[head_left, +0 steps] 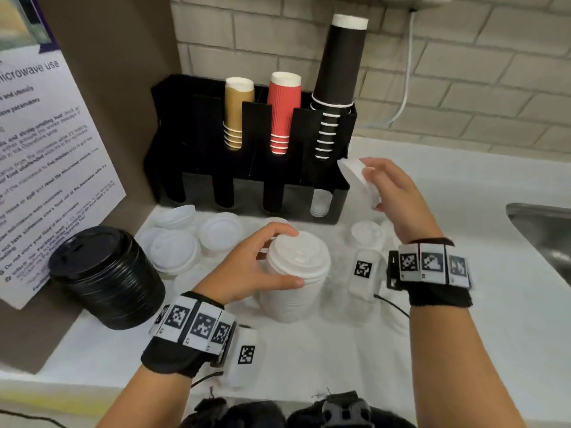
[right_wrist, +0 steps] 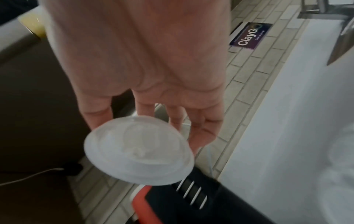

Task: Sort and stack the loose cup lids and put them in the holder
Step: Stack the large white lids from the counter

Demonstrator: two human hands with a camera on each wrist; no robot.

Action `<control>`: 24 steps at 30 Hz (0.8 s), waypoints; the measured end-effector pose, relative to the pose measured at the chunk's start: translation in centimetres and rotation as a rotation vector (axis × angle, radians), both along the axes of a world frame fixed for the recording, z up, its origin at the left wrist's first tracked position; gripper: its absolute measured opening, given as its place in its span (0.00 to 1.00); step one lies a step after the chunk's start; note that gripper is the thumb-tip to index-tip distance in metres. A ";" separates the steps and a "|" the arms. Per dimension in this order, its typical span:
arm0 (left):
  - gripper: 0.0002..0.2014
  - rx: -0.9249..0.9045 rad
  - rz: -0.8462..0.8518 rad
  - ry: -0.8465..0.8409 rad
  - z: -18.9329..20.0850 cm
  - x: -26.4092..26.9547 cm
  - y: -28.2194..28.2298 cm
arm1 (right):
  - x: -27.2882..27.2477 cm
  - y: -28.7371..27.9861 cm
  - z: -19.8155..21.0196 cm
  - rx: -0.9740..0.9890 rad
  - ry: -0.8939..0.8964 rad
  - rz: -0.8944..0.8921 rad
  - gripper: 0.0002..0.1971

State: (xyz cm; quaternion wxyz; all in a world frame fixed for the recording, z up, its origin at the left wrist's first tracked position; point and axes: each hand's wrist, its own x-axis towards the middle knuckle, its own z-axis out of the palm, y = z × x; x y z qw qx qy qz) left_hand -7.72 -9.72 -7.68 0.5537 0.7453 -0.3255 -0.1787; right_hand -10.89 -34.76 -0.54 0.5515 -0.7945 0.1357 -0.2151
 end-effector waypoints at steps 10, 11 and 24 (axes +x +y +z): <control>0.43 -0.078 0.039 0.017 -0.9 -1.4 -0.1 | -6.0 6.3 -2.9 -0.153 -0.065 0.245 0.07; 0.46 -0.079 0.041 0.024 -1.0 -1.5 -0.1 | -6.1 6.7 -3.0 -0.191 -0.067 0.262 0.08; 0.57 -0.101 0.050 0.098 -1.5 -1.6 0.0 | -6.1 8.8 -3.6 -0.389 -0.024 0.295 0.12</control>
